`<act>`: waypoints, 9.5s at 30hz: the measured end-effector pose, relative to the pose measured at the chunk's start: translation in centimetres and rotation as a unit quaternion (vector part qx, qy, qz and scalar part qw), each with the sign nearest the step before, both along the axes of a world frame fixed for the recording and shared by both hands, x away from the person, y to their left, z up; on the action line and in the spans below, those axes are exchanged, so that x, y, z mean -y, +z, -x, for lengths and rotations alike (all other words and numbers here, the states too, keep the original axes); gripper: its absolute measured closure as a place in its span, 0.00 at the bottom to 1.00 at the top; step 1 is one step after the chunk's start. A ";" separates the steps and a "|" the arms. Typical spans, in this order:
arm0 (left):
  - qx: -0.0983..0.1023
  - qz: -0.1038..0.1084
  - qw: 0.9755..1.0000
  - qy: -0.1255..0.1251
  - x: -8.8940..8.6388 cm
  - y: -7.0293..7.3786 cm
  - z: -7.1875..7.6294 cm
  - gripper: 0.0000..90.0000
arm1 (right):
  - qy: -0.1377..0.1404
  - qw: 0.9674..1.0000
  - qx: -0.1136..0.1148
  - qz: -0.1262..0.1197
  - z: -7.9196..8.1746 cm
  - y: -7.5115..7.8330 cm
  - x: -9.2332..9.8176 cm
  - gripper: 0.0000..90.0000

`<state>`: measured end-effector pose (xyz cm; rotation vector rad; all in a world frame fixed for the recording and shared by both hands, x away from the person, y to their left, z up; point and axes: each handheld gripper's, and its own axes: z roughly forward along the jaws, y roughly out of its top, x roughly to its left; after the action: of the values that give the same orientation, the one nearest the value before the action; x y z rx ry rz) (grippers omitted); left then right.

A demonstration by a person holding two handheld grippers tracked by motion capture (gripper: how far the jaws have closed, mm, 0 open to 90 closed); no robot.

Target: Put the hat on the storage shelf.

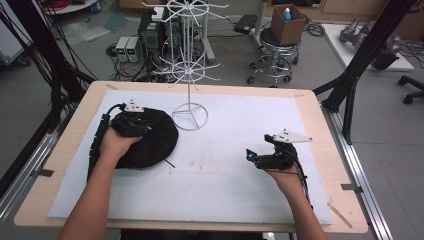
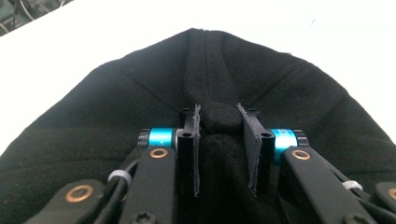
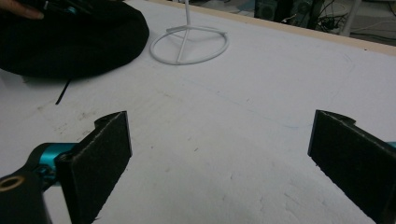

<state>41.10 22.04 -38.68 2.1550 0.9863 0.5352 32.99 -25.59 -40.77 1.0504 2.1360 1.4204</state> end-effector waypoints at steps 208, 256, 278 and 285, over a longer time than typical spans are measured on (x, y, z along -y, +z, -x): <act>0.164 0.278 0.941 -0.104 -1.9 21.6 0.4 0.67 | 0.017 0.999 -0.024 0.023 -0.2 -0.8 -1.1 0.06; 0.166 0.267 0.944 -0.099 -4.9 17.2 5.3 0.27 | 0.018 0.999 -0.025 0.029 -0.1 -0.8 -1.3 0.06; 0.122 0.284 0.948 -0.078 -4.3 6.4 6.5 0.24 | 0.013 0.999 -0.025 0.030 -0.2 -0.8 -1.0 0.06; 0.114 0.271 0.952 -0.080 -3.5 3.6 6.7 0.22 | 0.013 0.999 -0.026 0.030 -0.3 -0.9 -0.9 0.06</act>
<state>34.38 25.53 -35.05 1.6209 0.7193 0.3686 33.24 -24.67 -41.62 1.0530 2.2224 1.3445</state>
